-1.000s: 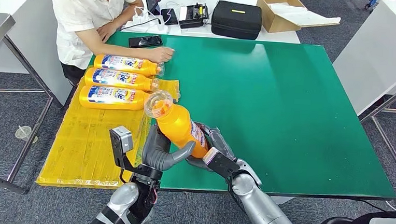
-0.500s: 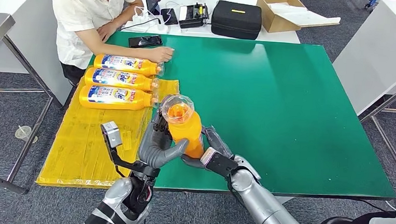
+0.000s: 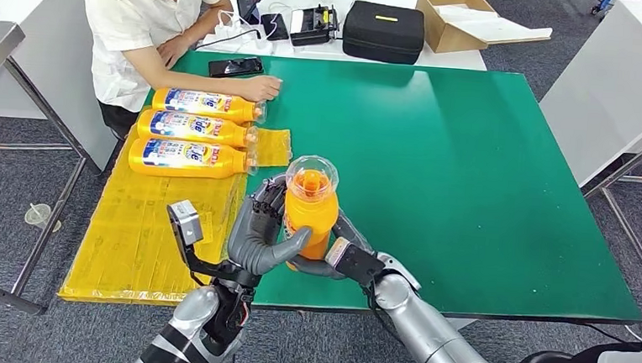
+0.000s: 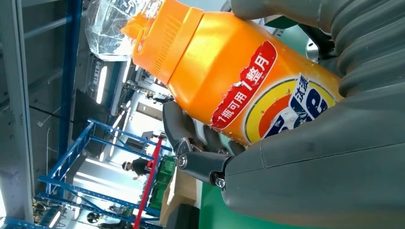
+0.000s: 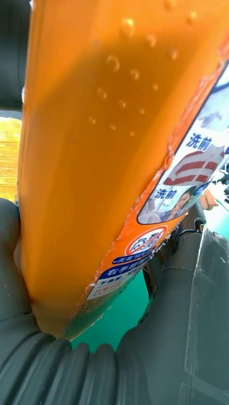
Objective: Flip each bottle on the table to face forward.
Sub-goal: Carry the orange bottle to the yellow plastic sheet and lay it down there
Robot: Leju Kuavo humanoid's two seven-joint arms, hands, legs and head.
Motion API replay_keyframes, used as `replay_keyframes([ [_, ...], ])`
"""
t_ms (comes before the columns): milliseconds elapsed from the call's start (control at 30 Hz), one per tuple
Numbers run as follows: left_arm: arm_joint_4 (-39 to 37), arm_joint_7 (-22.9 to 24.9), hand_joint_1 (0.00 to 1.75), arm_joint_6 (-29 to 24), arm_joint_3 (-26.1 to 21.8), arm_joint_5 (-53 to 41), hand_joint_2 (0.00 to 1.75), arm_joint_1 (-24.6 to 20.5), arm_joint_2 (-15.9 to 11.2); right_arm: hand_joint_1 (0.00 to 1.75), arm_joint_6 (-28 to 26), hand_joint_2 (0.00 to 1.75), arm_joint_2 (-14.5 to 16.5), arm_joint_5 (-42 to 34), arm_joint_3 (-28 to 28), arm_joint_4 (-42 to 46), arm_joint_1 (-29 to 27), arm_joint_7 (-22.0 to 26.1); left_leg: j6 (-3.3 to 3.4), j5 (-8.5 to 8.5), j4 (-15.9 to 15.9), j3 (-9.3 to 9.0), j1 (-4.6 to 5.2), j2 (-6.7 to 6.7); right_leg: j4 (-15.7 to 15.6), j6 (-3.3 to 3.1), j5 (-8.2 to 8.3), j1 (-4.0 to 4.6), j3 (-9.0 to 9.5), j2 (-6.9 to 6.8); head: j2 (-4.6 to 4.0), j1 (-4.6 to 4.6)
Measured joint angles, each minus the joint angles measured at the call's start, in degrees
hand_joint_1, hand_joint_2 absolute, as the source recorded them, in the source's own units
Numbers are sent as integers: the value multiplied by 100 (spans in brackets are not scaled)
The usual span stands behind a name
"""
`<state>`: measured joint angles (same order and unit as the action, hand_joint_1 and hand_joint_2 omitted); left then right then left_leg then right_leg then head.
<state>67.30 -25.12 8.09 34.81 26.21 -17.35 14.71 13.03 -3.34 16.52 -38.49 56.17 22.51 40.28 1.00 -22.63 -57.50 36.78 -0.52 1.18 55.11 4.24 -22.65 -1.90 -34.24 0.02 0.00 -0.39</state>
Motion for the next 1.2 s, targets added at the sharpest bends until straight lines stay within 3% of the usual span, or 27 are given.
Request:
replay_keyframes([
  [67,0,-34,169,-26,1,-86,175,-6,0,175,42,175,-14,-23,-3,17,-10,0,0,0,0,0,0,0,0,0,0,0,0,0,0,0],
  [200,7,-316,24,-495,76,-856,175,-15,0,175,133,175,-36,-28,1,29,-18,-30,0,0,0,0,0,0,0,0,0,0,0,0,0,0],
  [233,11,-411,14,-718,113,-1189,175,-15,0,175,169,175,-46,-26,3,29,-21,-67,0,0,0,0,0,0,0,0,0,0,0,0,0,1],
  [367,37,-633,0,-1382,231,-2223,175,-8,-10,175,312,175,-85,-35,25,29,-57,-233,0,0,0,0,0,1,0,0,0,0,0,0,0,-1],
  [900,33,-526,0,-1527,322,-2728,175,19,-33,175,374,175,-109,-72,242,29,-158,-324,0,0,0,1,0,0,0,0,0,0,0,0,0,-1],
  [967,21,-492,0,-1449,324,-2684,175,17,-38,175,374,175,-109,-64,246,28,-158,-323,0,0,0,1,0,0,0,0,0,0,0,0,0,0],
  [1133,-50,-83,0,-524,221,-1749,175,-47,-59,175,321,175,-114,90,261,16,-179,-278,0,0,1,1,0,1,0,0,0,0,1,-1,0,0],
  [1200,-137,57,0,-423,162,-1528,175,-98,-59,175,251,175,-115,182,266,16,-185,-267,0,0,1,1,0,1,0,0,0,0,1,0,0,0],
])
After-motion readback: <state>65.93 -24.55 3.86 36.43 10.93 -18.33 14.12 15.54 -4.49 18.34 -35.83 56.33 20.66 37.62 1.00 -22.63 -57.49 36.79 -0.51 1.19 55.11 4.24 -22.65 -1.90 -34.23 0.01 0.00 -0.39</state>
